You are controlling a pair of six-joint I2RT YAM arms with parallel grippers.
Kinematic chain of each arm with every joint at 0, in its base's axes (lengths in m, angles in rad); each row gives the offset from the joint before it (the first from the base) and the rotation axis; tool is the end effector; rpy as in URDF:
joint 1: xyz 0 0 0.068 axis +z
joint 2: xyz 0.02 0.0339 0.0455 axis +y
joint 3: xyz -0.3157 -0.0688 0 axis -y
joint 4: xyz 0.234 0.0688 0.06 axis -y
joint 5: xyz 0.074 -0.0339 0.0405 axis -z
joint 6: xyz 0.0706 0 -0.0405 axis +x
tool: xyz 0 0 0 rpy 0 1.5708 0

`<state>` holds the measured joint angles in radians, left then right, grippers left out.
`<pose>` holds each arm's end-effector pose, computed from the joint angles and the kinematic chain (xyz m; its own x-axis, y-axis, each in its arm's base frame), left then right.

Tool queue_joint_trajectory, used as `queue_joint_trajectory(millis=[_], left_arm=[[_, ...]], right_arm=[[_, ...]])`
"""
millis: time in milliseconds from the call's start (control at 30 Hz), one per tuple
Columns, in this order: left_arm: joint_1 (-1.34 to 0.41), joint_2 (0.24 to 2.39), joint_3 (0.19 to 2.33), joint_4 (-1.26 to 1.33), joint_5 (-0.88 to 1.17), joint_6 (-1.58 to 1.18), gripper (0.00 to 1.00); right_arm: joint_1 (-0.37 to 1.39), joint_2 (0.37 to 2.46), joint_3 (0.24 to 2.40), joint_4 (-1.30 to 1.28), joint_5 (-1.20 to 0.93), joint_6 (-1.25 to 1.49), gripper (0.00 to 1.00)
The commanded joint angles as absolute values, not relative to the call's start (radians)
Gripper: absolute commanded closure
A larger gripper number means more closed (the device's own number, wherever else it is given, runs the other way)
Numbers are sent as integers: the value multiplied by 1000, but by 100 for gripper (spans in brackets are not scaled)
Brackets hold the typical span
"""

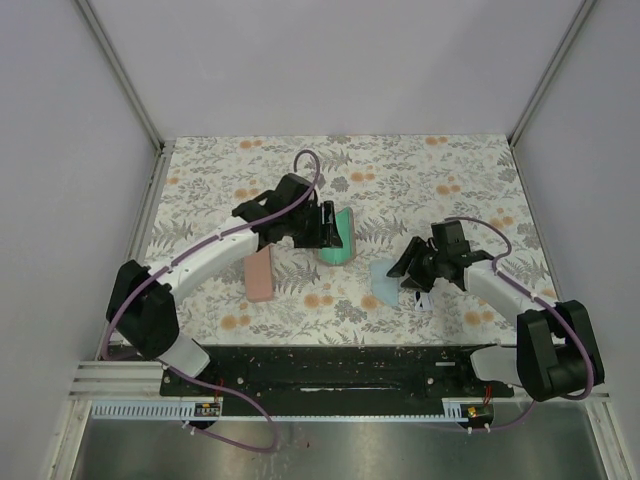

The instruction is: Organize the sunglasses

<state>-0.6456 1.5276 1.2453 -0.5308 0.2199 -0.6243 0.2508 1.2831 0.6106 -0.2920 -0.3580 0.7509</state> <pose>0.2671 -0.2205 0.3175 -0.8840 -0.0483 -0.4650 0.2344 0.8148 -0.5303 0.2173 0.0812 0.2022 -0.8725 0.4361 -0.2201 0.2318 0.7662 0.5993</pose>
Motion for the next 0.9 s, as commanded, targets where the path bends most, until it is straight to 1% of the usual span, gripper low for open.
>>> queue_joint_trajectory(millis=[0, 67, 267, 500, 567, 700, 800, 867], left_arm=[[-744, 1554, 1315, -535, 129, -597, 40], [-779, 1560, 1312, -535, 100, -604, 40], [-896, 1575, 1252, -470, 45, -643, 43], [-922, 1623, 1264, -468, 3, -654, 44], [-920, 1641, 1301, -488, -38, -618, 44], [-920, 1748, 1469, -570, -43, -480, 44], [-917, 1831, 1586, -615, -22, -370, 44], [-911, 1880, 1638, -620, 26, -315, 45]], right_arm=[[253, 1267, 676, -345, -221, 700, 44], [252, 1298, 705, -360, -178, 698, 50], [250, 1379, 785, -360, -150, 637, 60], [252, 1465, 836, -344, -152, 571, 65], [252, 1491, 842, -344, -147, 563, 67], [252, 1506, 838, -342, -175, 563, 69], [252, 1425, 780, -344, -184, 603, 69], [252, 1347, 724, -344, -189, 630, 65]])
